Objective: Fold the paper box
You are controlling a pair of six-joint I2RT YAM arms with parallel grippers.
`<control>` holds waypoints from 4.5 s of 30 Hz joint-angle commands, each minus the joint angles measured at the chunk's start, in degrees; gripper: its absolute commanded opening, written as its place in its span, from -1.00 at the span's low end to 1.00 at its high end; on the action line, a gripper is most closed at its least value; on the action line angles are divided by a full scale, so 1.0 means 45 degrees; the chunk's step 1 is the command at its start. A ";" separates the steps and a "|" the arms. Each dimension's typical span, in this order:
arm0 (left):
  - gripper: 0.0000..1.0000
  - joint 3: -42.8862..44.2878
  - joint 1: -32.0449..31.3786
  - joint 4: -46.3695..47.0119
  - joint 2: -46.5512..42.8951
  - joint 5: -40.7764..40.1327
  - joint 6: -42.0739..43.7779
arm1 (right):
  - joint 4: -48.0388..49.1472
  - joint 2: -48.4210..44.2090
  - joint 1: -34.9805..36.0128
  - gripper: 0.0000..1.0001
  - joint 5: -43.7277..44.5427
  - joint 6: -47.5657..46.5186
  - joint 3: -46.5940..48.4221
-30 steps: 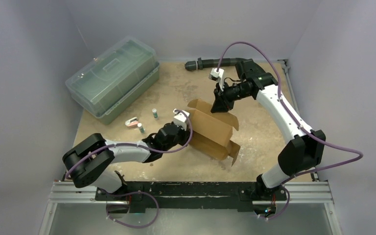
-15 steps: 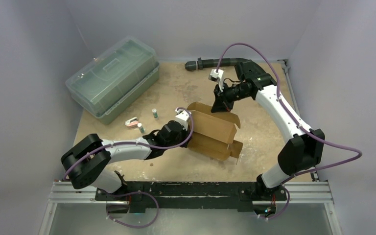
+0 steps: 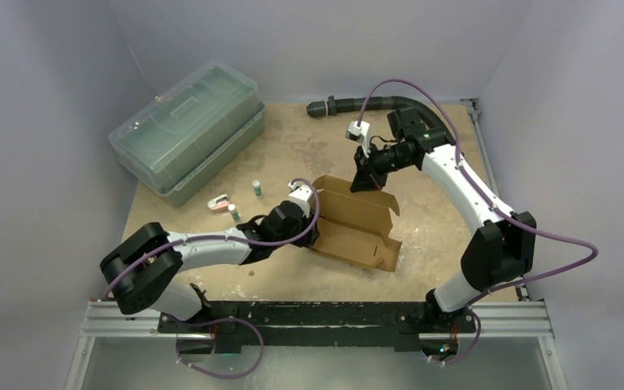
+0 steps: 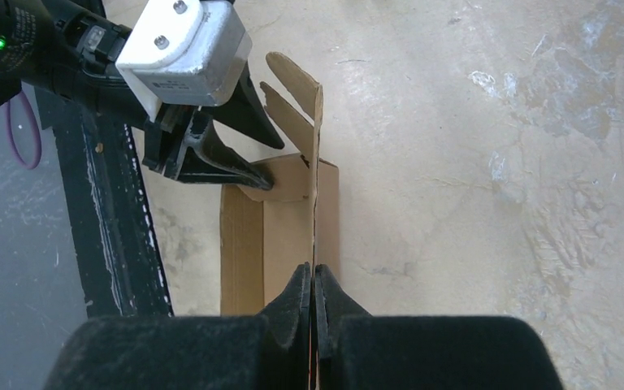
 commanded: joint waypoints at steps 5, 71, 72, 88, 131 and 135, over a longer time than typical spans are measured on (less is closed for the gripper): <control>-0.09 0.0361 0.0009 -0.0067 -0.0606 -0.0748 -0.0584 | 0.0403 0.0034 -0.0038 -1.00 -0.0097 -0.0182 -0.0366; 0.45 0.2466 -0.1661 -0.4040 -0.0637 -0.4124 -0.1076 | 0.0294 0.0172 -0.0015 -1.00 0.0036 -0.0589 -0.0287; 0.50 0.2155 -0.1498 -0.3730 -0.1065 -0.3884 -0.0963 | 0.0237 0.0187 -0.0015 -1.00 0.0173 -0.0734 -0.0241; 0.59 -0.2204 0.1869 0.1863 -0.5494 0.2770 0.0797 | -0.3505 0.2639 0.0625 -0.98 0.0504 -0.7200 0.4045; 0.87 -0.2273 0.2810 0.5387 -0.3394 0.1514 -0.3881 | 1.1378 -0.8023 -0.3452 0.80 0.0916 0.7568 -0.9666; 0.44 -0.0235 0.2792 0.3769 -0.1915 0.1696 -0.2792 | 1.1127 -0.7851 -0.3462 0.48 0.1505 0.7433 -0.9517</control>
